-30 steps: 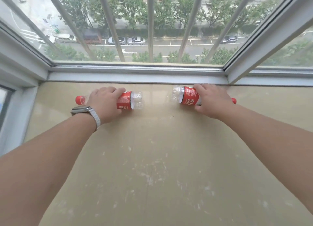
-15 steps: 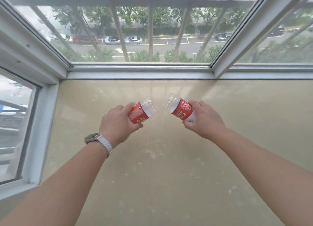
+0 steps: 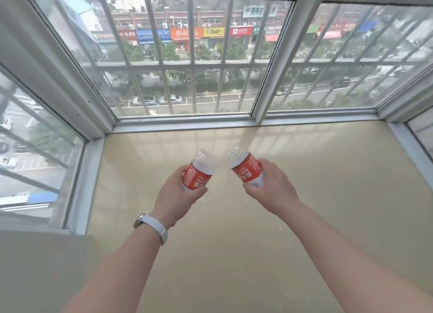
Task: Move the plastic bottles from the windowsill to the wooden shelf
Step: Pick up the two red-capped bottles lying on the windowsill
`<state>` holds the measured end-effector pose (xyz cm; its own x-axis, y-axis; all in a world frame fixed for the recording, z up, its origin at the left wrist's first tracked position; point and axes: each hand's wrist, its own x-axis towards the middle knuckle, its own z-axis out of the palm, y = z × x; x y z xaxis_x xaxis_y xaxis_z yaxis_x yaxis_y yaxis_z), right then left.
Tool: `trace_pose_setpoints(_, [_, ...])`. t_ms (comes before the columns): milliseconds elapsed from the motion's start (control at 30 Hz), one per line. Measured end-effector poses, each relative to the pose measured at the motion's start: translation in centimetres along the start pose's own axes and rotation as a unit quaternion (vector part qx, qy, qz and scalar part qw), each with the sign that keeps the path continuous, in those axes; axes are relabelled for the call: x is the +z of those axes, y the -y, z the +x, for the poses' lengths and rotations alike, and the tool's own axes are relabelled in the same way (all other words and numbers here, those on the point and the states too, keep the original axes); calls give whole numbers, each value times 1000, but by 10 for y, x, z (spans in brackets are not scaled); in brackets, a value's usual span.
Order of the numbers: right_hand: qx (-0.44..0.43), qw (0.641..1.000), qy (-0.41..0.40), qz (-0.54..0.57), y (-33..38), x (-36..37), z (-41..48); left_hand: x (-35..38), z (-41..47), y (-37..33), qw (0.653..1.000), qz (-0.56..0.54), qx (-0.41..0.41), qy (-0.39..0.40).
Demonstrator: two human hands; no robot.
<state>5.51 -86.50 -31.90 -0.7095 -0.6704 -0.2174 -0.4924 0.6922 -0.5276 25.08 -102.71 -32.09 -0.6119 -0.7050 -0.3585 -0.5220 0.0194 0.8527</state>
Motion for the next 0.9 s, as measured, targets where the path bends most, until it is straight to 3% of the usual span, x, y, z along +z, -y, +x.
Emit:
trace_pose_setpoints(167, [2, 998, -40, 48, 16, -34, -64, -1, -62, -28, 998, -64, 28, -7])
trace_pose_setpoints(400, [39, 991, -99, 86, 24, -70, -148, 2, -115, -54, 992, -99, 64, 41])
trace_pose_setpoints(900, [170, 932, -227, 224, -41, -95, -293, 97, -180, -91, 969, -31, 149, 194])
